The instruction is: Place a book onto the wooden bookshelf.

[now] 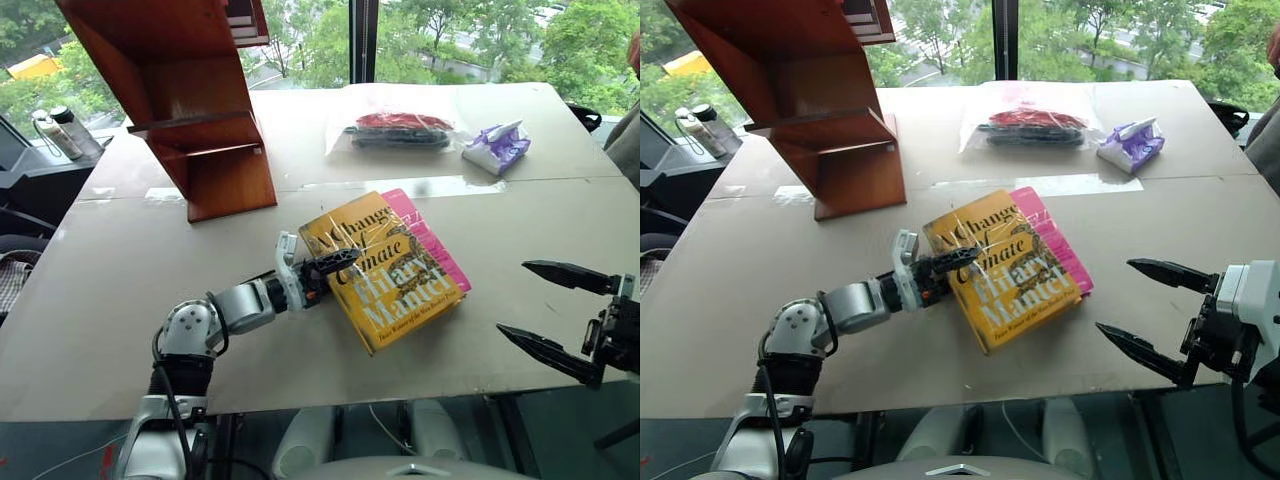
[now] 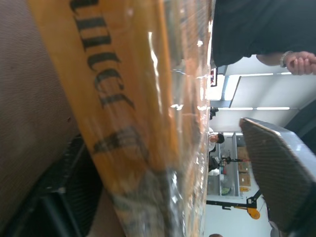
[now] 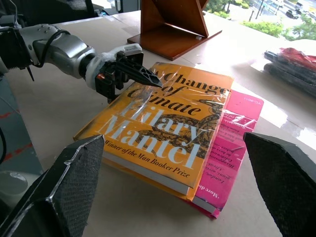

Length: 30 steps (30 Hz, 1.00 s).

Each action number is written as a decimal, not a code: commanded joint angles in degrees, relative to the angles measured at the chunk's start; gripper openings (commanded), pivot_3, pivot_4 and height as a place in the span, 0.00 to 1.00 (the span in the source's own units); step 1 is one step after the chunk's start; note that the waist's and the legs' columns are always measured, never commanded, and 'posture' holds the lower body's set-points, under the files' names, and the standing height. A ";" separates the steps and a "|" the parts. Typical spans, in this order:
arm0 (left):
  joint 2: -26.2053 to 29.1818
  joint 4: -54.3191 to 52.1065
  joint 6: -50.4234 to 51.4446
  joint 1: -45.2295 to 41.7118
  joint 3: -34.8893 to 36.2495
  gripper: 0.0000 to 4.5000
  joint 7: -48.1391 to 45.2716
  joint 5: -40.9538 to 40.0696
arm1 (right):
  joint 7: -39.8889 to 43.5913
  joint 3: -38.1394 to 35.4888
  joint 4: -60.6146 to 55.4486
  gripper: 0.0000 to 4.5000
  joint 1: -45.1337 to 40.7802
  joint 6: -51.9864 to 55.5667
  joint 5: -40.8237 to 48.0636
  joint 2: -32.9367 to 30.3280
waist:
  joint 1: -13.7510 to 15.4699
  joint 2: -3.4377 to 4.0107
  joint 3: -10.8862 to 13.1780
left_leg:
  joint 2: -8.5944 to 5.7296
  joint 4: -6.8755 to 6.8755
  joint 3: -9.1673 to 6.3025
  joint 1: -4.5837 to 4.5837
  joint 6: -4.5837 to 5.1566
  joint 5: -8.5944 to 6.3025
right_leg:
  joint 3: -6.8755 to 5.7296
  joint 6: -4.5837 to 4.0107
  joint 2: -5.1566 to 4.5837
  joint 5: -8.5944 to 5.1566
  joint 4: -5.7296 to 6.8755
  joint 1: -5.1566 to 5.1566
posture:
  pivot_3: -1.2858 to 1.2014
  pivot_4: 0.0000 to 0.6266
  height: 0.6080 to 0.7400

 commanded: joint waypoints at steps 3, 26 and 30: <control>0.03 0.15 3.46 -0.06 2.35 0.34 -4.82 2.09 | -2.31 -0.78 -2.65 1.00 2.05 -2.84 0.90 0.68 | -0.14 -0.01 -0.01 | 0.01 0.00 0.02 0.01 0.02 -0.01 | 0.02 -0.03 -0.01 -0.03 -0.01 0.00 | 0.52 0.24 1.00; 23.64 -22.29 -21.17 -19.13 2.28 0.18 -31.38 46.80 | -3.69 15.20 10.96 1.00 -17.28 -9.28 -0.57 -0.04 | -0.21 -0.37 0.30 | 0.05 -0.19 0.01 -0.31 -0.25 0.14 | -0.07 -0.16 0.03 -0.08 -0.40 -0.19 | 0.52 0.24 1.00; 27.01 -20.77 -34.14 -28.27 -2.96 0.18 -34.78 63.44 | -4.56 15.26 14.96 1.00 -23.56 -9.70 0.49 0.05 | -0.19 -0.38 0.32 | 0.05 -0.19 -0.06 -0.48 -0.24 0.14 | -0.17 0.00 0.03 0.01 -0.65 -0.20 | 0.52 0.24 1.00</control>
